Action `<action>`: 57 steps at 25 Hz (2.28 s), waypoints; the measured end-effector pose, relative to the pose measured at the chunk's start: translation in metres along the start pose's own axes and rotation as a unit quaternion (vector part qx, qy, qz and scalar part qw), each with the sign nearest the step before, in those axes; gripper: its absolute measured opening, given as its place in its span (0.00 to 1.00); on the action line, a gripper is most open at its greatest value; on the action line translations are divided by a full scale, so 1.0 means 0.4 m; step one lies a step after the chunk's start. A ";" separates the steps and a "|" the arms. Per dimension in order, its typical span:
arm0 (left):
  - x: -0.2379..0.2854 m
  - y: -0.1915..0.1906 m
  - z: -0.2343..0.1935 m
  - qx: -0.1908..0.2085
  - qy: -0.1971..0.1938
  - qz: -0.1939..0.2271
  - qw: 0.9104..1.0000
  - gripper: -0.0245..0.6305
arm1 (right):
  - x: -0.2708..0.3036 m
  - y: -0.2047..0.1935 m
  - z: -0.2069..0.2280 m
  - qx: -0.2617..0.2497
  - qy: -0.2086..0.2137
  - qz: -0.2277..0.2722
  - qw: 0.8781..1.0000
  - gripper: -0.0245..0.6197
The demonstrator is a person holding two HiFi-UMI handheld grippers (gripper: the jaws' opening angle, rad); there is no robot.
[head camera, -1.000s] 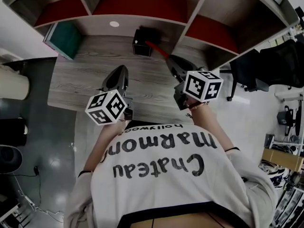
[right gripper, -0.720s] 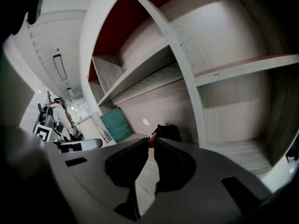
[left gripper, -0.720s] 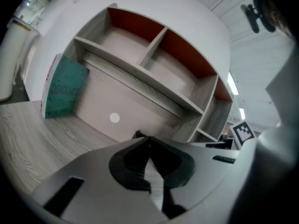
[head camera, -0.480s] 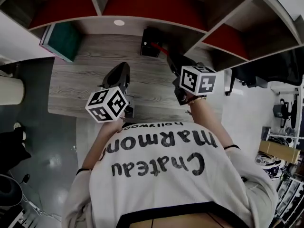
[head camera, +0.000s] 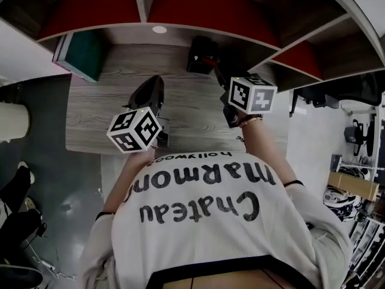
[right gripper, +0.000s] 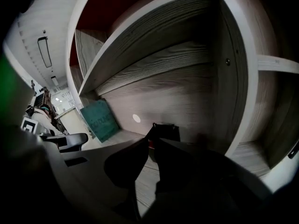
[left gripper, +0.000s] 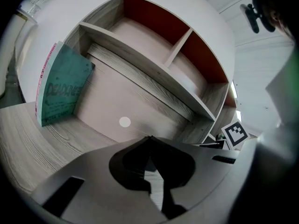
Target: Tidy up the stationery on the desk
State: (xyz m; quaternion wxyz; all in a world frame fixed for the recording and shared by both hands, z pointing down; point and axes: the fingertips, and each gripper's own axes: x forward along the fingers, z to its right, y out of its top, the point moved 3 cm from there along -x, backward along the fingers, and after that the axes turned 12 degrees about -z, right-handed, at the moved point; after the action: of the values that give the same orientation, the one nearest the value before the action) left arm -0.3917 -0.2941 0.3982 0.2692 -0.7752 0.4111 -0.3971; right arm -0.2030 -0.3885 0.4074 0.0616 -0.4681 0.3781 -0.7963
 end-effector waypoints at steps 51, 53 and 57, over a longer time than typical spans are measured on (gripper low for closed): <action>-0.014 0.026 -0.188 -0.033 -0.002 -0.024 0.999 0.06 | 0.171 0.016 -0.035 0.026 -0.054 -0.033 0.998 0.13; -0.007 0.024 -0.189 -0.035 -0.005 -0.024 0.999 0.06 | 0.175 0.019 -0.036 0.020 -0.055 -0.032 0.998 0.13; 0.000 0.020 -0.188 -0.033 -0.008 -0.022 0.999 0.06 | 0.177 0.022 -0.036 0.018 -0.053 -0.024 0.998 0.13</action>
State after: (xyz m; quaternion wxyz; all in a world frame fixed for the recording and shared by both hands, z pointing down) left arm -0.4581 -0.3050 0.4328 0.2377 -0.7955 0.4048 -0.3832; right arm -0.2558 -0.4190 0.4472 0.0708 -0.5177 0.3488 -0.7780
